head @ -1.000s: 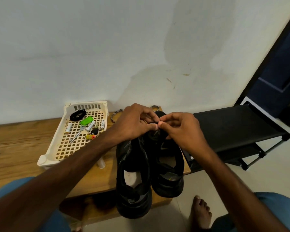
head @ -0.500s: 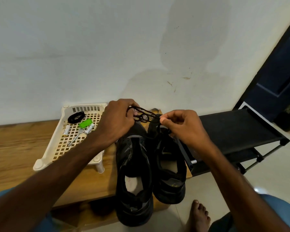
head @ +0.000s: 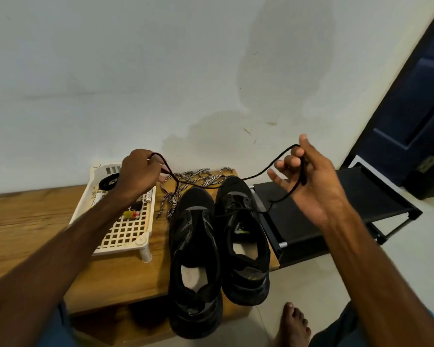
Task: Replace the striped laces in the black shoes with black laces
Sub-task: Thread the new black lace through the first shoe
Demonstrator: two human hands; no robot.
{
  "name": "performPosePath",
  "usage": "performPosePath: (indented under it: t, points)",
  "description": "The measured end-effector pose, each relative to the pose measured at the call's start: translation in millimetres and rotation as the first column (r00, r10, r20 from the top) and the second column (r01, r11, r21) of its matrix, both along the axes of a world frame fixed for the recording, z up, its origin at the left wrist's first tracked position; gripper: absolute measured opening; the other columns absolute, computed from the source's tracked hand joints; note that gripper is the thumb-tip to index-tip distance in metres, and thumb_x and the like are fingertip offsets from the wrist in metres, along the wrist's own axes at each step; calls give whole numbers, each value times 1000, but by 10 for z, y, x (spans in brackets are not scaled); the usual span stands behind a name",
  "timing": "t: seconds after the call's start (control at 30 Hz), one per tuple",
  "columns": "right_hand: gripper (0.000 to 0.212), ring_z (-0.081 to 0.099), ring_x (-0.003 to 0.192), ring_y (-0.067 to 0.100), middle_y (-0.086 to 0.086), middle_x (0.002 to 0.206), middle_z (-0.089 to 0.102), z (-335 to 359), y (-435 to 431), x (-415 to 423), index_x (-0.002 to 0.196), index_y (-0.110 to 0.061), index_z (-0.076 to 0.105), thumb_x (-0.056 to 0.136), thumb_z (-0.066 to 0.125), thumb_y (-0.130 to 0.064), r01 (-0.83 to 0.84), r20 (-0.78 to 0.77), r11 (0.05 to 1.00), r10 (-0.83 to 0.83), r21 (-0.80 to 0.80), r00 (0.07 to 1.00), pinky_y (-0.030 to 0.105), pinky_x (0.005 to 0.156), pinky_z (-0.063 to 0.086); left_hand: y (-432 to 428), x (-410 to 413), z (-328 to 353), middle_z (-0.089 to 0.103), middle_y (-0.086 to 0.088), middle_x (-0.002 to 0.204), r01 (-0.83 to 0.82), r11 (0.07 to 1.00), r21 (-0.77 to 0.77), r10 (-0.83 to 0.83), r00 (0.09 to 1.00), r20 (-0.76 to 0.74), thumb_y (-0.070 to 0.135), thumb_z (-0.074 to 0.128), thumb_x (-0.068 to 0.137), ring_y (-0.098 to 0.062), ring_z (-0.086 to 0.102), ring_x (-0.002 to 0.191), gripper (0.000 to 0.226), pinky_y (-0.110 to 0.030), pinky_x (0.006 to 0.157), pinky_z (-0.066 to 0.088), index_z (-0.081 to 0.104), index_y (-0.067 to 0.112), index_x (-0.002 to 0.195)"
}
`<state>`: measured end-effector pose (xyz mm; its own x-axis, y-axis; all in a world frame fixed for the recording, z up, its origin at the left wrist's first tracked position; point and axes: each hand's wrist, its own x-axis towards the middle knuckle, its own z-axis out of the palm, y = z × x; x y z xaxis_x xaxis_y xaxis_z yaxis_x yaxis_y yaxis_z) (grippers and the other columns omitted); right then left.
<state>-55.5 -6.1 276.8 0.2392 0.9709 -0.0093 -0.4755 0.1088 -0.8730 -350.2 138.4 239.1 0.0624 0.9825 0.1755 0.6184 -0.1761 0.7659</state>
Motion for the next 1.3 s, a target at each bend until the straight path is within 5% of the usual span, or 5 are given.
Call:
performPosePath:
  t: [0.13, 0.5, 0.83, 0.97, 1.3]
  points:
    - [13, 73, 98, 7, -6, 89, 79, -117, -26, -119, 93, -18, 79, 97, 69, -25, 94, 755, 996, -58, -4, 653, 33, 101, 55, -94, 44, 53, 77, -1, 85, 87, 995, 55, -84, 995, -56, 21, 52, 102, -20, 72, 82, 31, -32, 73, 54, 80, 13, 91]
    - [28, 26, 49, 5, -8, 63, 39, -155, 18, -128, 121, -22, 75, 100, 62, -34, -154, 312, 984, 173, -85, 934, 18, 40, 24, -362, 331, 216, 29, 7, 51, 318, 918, -239, -140, 821, 553, 44, 74, 88, -13, 32, 43, 36, -26, 47, 38, 51, 19, 76]
    - [26, 66, 69, 5, -9, 75, 73, -319, 19, -232, 90, -23, 81, 100, 64, -39, 125, 980, 988, 62, -87, 190, 30, 66, 53, -506, 452, 315, 32, 8, 55, 419, 868, -267, -300, 871, 390, 92, 59, 65, -11, 28, 51, 67, -31, 56, 26, 44, 27, 62]
    - [17, 67, 76, -1, -13, 84, 73, -323, 32, -215, 95, -23, 80, 100, 65, -29, 89, 975, 988, 104, -123, 199, 16, 69, 50, -507, 433, 207, 39, 3, 48, 360, 927, -109, -353, 933, 76, 57, 62, 92, -13, 39, 48, 59, -29, 56, 34, 48, 21, 48]
    - [12, 66, 70, 12, 4, 82, 74, -221, -1, -379, 98, -11, 77, 100, 66, -16, -159, 759, 977, 212, -143, 616, 24, 70, 56, -546, 403, 242, 51, 10, 66, 621, 729, -288, -432, 744, 510, 37, 66, 93, -9, 41, 54, 30, -19, 48, 36, 78, 12, 106]
